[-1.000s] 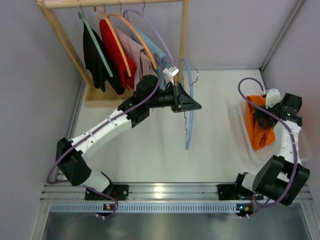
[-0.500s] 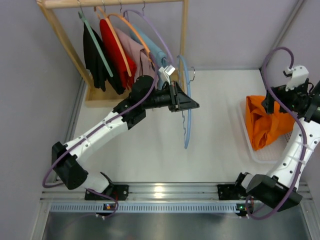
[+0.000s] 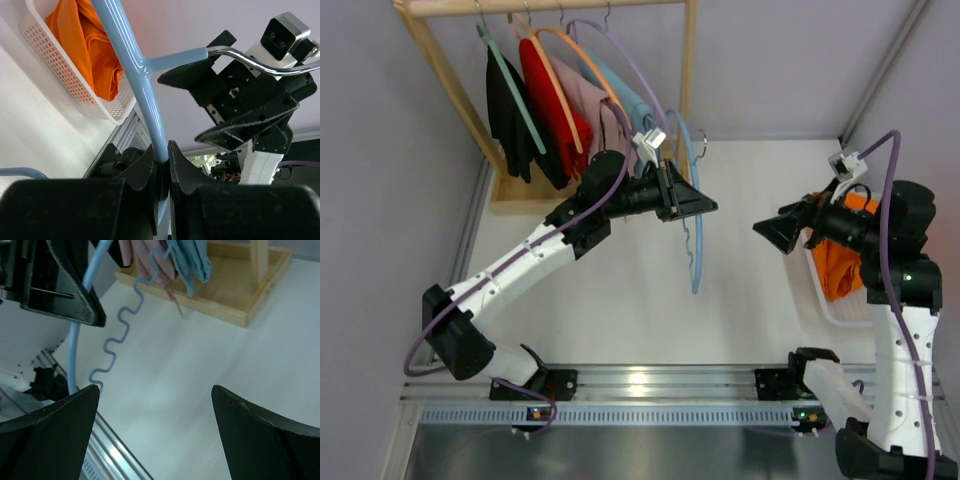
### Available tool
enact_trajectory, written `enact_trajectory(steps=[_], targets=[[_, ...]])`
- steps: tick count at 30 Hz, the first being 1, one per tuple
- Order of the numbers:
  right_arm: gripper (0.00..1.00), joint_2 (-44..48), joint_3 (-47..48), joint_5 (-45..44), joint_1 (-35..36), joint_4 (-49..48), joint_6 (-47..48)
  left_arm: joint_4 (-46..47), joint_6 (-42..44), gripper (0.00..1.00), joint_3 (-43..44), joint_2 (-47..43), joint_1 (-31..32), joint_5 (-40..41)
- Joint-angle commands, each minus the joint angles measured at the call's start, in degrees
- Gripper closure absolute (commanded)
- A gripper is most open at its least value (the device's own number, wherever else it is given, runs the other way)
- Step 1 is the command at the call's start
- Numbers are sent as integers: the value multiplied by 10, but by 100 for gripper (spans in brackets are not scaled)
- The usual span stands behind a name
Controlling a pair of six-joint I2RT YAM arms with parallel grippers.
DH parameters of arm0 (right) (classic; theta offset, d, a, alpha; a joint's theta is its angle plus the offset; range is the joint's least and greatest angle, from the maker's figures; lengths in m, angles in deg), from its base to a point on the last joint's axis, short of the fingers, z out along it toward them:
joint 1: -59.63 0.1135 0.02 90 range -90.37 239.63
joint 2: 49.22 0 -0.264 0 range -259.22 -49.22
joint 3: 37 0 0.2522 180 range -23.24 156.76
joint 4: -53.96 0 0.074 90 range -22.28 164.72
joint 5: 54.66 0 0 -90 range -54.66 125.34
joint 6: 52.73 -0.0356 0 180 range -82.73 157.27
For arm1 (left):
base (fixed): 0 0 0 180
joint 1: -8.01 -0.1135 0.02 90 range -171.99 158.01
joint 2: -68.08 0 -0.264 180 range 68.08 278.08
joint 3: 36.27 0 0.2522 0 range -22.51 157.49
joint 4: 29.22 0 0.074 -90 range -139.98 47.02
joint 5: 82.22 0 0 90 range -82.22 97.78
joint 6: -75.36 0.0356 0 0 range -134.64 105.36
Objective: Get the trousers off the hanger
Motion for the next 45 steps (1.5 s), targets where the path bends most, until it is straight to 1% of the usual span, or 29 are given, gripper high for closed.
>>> enact_trajectory(steps=[1, 2, 3, 4, 7, 9, 12, 15, 16, 18, 19, 26, 27, 28, 29, 30, 33, 34, 36, 38, 39, 41, 43, 44, 45], targets=[[5, 11, -49, -18, 81, -175, -150, 58, -8, 100, 9, 6, 1, 10], [6, 14, -59, -14, 107, -193, -187, 59, -11, 100, 11, 13, 1, 11], [7, 15, -71, -9, 122, -245, -213, 59, -13, 100, 13, 16, 1, 11], [9, 15, -96, -10, 142, -267, -261, 60, -13, 100, 17, 20, 2, 13], [11, 8, -115, -40, 187, -314, -294, 61, -15, 100, 24, 32, 4, 17], [13, 0, -114, -73, 213, -314, -292, 61, -13, 100, 28, 40, 6, 21], [19, -8, -113, -116, 274, -301, -272, 61, -16, 100, 32, 47, 8, 23], [25, -19, -121, -147, 315, -279, -246, 61, -16, 100, 40, 55, 9, 25], [30, -22, -124, -150, 321, -274, -243, 61, -16, 100, 46, 59, 9, 25], [34, -24, -130, -156, 336, -273, -243, 61, -15, 100, 53, 63, 9, 26], [38, -24, -136, -158, 342, -273, -244, 61, -14, 100, 55, 66, 9, 28], [48, -21, -153, -165, 363, -274, -245, 66, -18, 100, 71, 71, 9, 32], [52, -22, -152, -166, 363, -274, -245, 66, -18, 100, 73, 71, 10, 32], [61, -22, -151, -168, 363, -276, -245, 66, -19, 100, 73, 71, 9, 32], [66, -23, -149, -169, 364, -277, -245, 66, -20, 100, 74, 70, 9, 32], [76, -24, -145, -169, 364, -280, -245, 66, -20, 100, 74, 70, 9, 32], [100, -26, -134, -165, 365, -285, -247, 66, -19, 100, 72, 68, 10, 33], [100, -25, -130, -165, 364, -287, -248, 65, -18, 99, 72, 67, 9, 33], [100, -25, -117, -165, 363, -286, -250, 66, -15, 82, 69, 62, 9, 33], [100, -24, -102, -175, 362, -273, -249, 66, -8, 70, 67, 59, 9, 30], [100, -25, -98, -178, 360, -264, -247, 65, -1, 68, 67, 53, 9, 29], [100, -25, -86, -176, 352, -259, -245, 65, 8, 59, 65, 46, 8, 28], [100, -25, -81, -164, 350, -258, -247, 62, 16, 54, 64, 36, 5, 28], [100, -24, -80, -159, 349, -259, -251, 61, 18, 47, 61, 32, 4, 30], [100, -24, -84, -145, 347, -265, -257, 60, 21, 32, 54, 19, -3, 29]])
